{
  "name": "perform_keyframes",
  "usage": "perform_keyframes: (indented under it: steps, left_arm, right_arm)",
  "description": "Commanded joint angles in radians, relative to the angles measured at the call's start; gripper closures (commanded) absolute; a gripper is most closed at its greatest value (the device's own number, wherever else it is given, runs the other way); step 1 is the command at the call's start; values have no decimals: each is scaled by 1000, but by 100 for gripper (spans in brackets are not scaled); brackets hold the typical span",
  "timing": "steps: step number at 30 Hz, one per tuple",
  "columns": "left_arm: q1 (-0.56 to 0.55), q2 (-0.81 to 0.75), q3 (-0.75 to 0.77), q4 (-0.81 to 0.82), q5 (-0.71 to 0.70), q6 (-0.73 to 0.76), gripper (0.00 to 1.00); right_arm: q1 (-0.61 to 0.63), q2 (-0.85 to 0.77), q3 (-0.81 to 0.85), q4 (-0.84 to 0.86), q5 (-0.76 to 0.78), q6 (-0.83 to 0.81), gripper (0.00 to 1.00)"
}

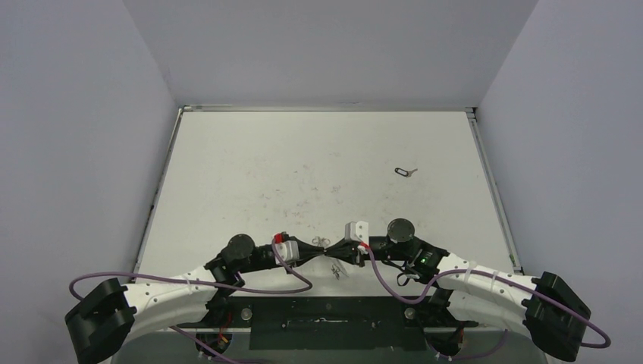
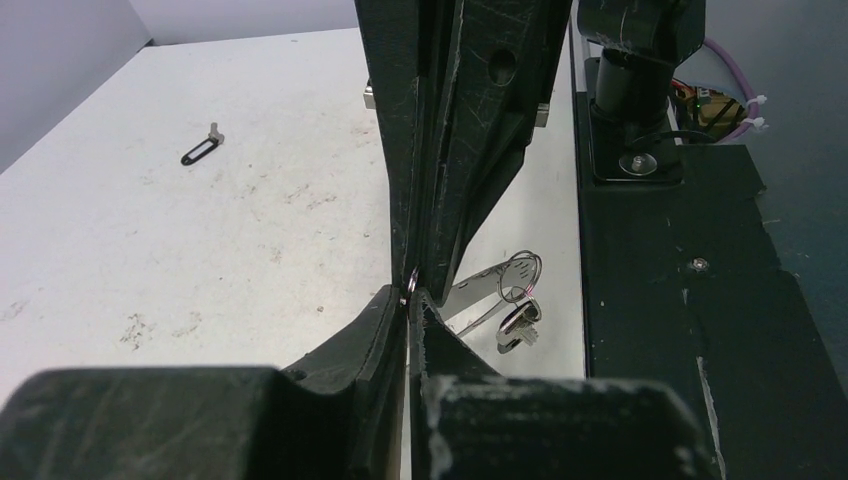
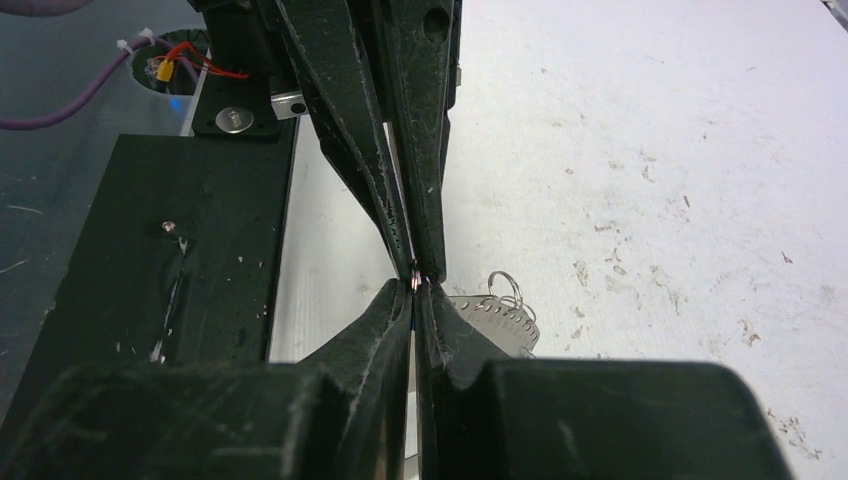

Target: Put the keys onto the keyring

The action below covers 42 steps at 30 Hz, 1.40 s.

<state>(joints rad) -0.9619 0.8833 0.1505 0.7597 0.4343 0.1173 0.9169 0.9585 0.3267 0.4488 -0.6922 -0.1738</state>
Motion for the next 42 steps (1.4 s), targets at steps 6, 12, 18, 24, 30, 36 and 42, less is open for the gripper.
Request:
perform_keyframes:
  steps: [6,12,18,24,30,36,42]
  left_arm:
    - [-18,-36,85,-121,-50,25,100]
    - [-19,-101,142,-322,-82,43,100]
    - [-21,-111,237,-547,-106,46,100]
    - [-28,-42,385,-823,-132,83,100]
    - [-43,49,525,-1026,-212,111,100]
    - [-66,108,601,-1122,-277,140,100]
    - [-84,124,615,-1129,-304,150,100]
  right_arm:
    - [7,-38,34,-13,96,-6,73]
    - [7,-127,18,-36,183,-9,50]
    - [5,-192,32,-90,212,-24,42]
    - [6,-147,76,-139,161,-36,48]
    - [7,-71,97,-119,143,-14,60]
    - [8,-13,74,-6,158,37,63]
    - [8,69,52,125,151,84,65]
